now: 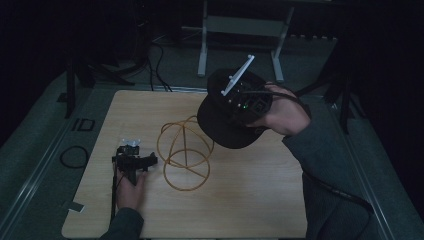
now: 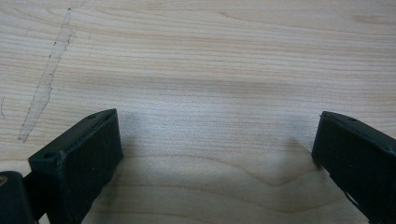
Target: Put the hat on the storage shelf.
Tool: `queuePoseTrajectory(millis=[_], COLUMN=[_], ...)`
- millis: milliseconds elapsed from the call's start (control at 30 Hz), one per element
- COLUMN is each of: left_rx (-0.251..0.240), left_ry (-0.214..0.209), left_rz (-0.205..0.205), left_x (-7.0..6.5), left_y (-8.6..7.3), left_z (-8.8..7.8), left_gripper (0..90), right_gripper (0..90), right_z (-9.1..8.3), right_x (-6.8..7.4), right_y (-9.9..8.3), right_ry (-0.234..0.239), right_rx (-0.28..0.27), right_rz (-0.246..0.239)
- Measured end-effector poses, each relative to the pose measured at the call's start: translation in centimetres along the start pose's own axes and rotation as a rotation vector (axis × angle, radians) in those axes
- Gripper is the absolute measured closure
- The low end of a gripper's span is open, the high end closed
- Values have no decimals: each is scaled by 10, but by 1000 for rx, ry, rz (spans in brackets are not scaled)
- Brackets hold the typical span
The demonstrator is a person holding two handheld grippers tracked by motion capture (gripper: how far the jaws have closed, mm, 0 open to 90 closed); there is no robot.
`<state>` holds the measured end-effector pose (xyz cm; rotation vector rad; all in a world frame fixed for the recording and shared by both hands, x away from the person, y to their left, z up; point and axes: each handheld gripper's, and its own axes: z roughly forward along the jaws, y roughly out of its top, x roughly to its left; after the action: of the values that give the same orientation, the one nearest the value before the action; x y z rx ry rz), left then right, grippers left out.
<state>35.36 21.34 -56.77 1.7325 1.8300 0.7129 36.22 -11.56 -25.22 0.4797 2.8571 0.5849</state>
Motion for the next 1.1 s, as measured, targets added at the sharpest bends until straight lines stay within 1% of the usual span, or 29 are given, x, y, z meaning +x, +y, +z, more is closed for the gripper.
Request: queuePoseTrajectory(millis=[67, 133, 233, 400, 633, 667, 1100], left_rx=[2, 4, 2, 2, 2, 1, 1], left_ry=[0, -1, -1, 0, 1, 1, 1], left_rz=[0, 3, 1, 3, 2, 2, 1], left_x=[0, 0, 0, 0, 0, 0, 0], left_y=[0, 0, 0, 0, 0, 0, 0], left_z=[0, 0, 0, 0, 0, 0, 0], left_gripper=[12, 12, 12, 12, 12, 12, 12], right_gripper=[782, 782, 783, 782, 782, 782, 778], right_z=[-1, -3, -4, -3, -1, -1, 2], right_x=[2, 5, 8, 14, 21, 22, 36], right_y=[4, 7, 12, 19, 28, 29, 43], right_ry=[2, 4, 9, 18, 29, 31, 51], right_rx=[-7, -7, -15, -18, -22, -20, -15], right_rz=[-15, -16, -32, -58, -81, -79, -131])
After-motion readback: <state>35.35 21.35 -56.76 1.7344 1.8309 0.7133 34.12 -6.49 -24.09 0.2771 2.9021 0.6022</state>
